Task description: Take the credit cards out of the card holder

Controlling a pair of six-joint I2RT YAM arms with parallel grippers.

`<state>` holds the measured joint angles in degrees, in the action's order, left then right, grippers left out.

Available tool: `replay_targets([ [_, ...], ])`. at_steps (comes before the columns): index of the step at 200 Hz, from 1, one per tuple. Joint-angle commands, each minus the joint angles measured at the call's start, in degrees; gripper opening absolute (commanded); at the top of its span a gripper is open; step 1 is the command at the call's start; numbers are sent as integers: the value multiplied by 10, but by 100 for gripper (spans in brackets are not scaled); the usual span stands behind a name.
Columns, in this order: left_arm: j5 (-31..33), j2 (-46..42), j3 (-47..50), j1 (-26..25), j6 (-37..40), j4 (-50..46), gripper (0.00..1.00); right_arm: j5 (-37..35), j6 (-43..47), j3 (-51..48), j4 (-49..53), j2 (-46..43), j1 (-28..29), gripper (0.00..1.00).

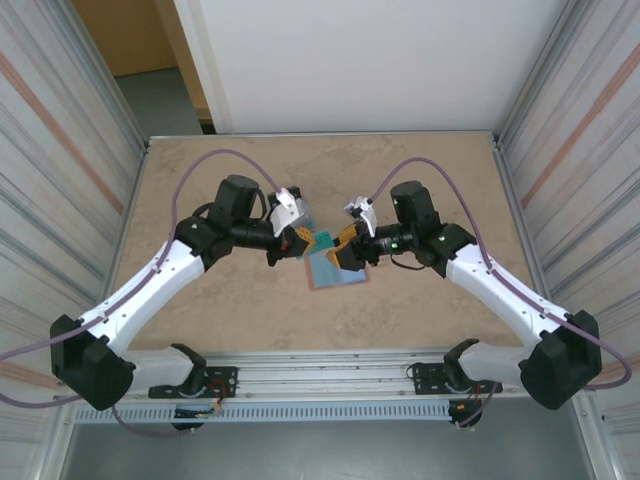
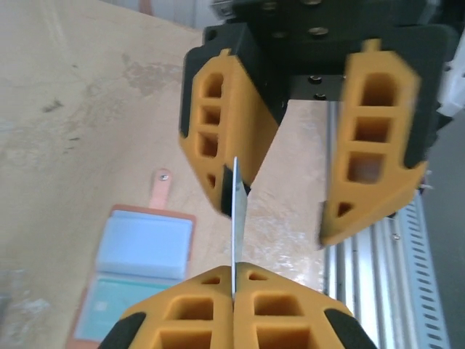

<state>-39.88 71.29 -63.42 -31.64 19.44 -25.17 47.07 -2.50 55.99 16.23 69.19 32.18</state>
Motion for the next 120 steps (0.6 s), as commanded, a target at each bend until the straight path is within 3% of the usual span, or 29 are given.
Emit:
replay_targets([
  [1,35,11,8,35,54,56,0,-34,-26,-8,-5,-22,-11,69],
  [6,41,17,11,43,62,70,0,-42,-31,-9,-7,-22,-12,77],
  [11,46,24,12,53,69,80,0,-52,-36,-10,-8,-23,-13,97],
  [13,49,27,14,55,72,85,0,-56,-38,-11,-8,-24,-13,100],
  [54,69,122,-7,113,142,123,0,-147,-77,-19,-6,-31,-12,99],
  [120,82,248,-66,131,214,114,0,-228,-114,-36,-7,-51,-10,99],
])
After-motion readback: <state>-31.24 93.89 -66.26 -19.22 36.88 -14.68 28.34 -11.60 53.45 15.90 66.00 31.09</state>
